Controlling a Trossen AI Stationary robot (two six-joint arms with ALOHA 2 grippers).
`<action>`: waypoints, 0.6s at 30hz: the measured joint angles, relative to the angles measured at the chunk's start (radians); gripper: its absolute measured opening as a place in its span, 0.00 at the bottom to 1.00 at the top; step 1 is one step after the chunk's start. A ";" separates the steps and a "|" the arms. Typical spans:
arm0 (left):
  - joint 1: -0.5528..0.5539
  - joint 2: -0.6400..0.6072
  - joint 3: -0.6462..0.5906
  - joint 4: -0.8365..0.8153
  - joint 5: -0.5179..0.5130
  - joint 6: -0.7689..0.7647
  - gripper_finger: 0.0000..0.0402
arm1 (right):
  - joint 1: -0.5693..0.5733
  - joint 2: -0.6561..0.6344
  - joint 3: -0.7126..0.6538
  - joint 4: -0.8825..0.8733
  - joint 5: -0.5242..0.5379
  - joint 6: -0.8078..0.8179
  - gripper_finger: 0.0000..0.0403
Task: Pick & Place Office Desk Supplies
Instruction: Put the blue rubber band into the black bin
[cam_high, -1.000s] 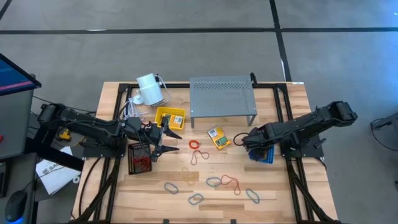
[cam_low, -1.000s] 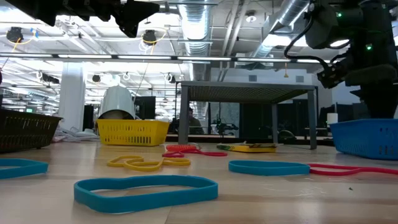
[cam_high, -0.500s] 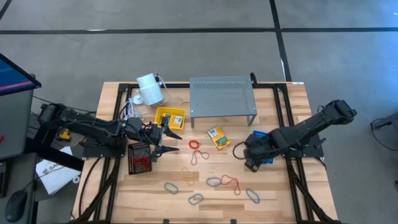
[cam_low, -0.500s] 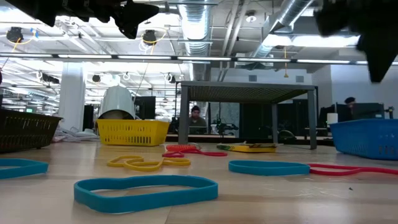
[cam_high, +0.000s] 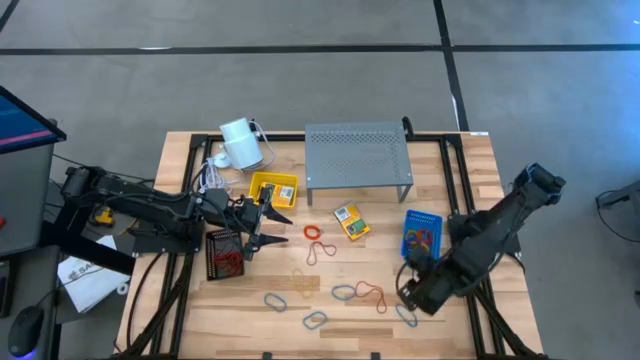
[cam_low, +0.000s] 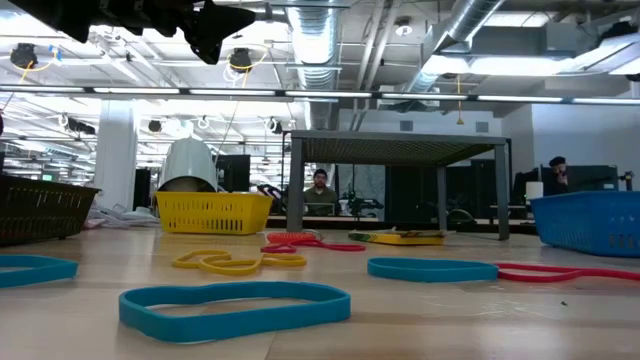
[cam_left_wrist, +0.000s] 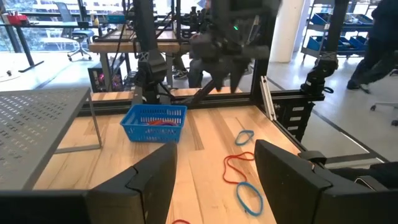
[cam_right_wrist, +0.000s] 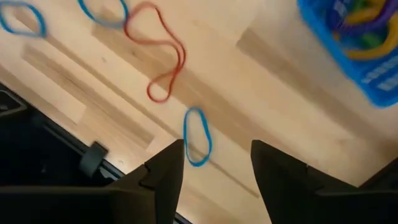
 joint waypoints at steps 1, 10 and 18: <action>0.000 0.000 0.000 0.000 0.000 0.000 0.53 | 0.010 0.023 0.000 0.016 -0.012 0.012 0.45; 0.000 0.000 0.000 0.002 0.000 0.000 0.53 | 0.059 0.226 0.000 0.183 -0.037 0.074 0.45; 0.000 0.000 0.000 -0.012 0.000 0.000 0.53 | 0.059 0.353 0.000 0.187 -0.067 0.073 0.45</action>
